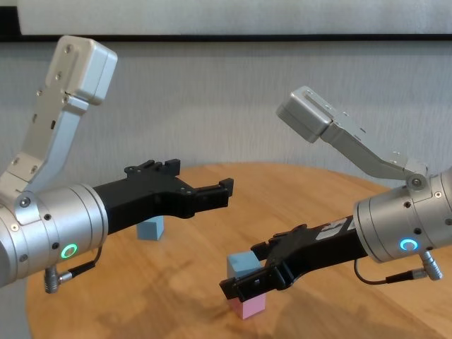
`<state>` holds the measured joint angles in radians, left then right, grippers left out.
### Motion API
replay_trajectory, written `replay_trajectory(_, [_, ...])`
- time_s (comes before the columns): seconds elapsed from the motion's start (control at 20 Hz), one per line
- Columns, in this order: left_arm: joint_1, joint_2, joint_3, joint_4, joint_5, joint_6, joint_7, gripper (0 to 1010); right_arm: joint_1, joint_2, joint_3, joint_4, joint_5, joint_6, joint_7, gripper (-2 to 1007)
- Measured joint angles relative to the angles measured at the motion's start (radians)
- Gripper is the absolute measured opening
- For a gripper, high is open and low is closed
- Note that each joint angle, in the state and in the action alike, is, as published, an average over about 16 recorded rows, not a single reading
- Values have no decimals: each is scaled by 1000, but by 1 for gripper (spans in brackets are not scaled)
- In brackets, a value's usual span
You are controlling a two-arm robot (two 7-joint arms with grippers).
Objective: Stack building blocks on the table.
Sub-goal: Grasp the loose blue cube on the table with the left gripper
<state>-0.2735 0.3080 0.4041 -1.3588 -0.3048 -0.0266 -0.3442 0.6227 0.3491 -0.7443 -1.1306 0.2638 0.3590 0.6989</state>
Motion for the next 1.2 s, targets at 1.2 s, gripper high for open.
replay_trajectory(1.2, [0, 0, 0, 0, 0, 0, 0, 1001, -58, 66, 69, -117, 52, -37, -57, 1005])
